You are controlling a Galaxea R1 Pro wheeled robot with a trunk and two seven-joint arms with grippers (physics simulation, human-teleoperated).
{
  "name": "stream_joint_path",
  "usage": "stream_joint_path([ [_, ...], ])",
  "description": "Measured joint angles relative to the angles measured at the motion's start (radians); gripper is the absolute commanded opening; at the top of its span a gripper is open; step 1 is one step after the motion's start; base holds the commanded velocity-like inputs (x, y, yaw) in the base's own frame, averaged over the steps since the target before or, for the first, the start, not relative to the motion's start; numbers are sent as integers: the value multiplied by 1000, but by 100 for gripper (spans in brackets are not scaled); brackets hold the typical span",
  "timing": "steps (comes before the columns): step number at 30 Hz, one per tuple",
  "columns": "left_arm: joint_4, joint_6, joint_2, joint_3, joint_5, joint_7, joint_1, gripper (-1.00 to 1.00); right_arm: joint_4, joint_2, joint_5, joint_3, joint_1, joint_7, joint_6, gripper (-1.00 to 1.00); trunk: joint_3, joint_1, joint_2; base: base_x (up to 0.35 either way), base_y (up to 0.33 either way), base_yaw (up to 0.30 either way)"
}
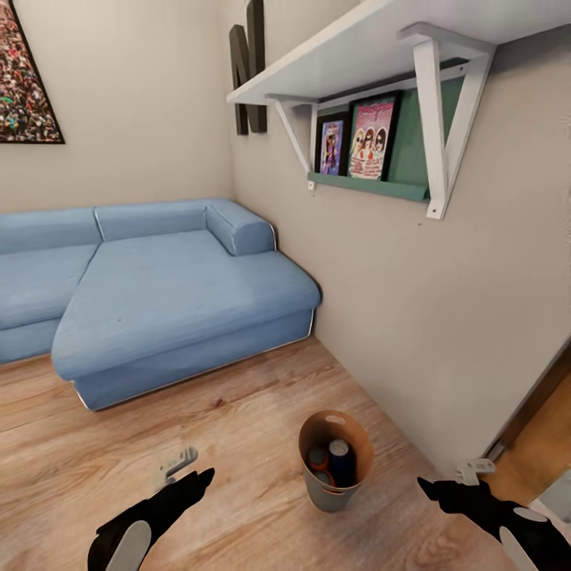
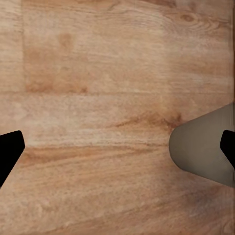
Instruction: Put the three can of soda from the living room inside the tash can in the kitchen.
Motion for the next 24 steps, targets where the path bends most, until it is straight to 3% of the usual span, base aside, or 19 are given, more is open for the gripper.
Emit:
stream_joint_path([
  [18,5,0,0,-1,1,0,0,100,0,-1,1,0,0,-1,0,100,70,-8,4,0,0,0],
  [24,9,-1,0,-2,1,-4,0,100,25,5,0,1,0,-1,-3,100,70,-8,4,0,0,0],
])
